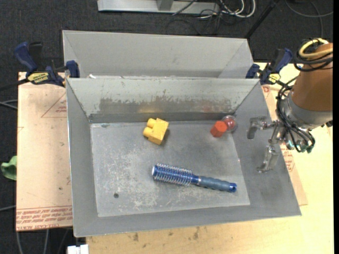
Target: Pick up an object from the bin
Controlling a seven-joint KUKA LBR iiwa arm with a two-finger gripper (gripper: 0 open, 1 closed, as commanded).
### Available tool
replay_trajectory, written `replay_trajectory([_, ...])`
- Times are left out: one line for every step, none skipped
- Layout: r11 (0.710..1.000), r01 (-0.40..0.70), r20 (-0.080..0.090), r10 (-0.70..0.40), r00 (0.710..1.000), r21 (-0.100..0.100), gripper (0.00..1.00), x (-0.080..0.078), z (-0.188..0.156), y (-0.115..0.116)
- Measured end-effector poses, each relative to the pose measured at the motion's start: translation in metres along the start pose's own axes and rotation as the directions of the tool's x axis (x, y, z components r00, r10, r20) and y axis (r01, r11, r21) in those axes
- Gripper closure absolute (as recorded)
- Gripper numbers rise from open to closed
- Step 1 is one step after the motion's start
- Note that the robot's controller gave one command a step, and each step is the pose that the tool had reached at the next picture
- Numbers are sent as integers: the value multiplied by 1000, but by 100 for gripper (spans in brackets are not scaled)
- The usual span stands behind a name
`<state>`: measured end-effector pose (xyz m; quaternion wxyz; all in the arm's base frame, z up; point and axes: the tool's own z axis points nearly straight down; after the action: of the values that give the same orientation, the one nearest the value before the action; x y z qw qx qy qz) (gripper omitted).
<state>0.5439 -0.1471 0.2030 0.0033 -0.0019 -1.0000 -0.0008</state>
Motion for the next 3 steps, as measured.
replay_trajectory([998,60,-1,-60,998,0,0,-1,135,89])
replay_trajectory([1000,19,9,-19,1000,-4,0,15,103,198])
replay_trajectory([996,-84,5,84,996,0,0,27,104,188])
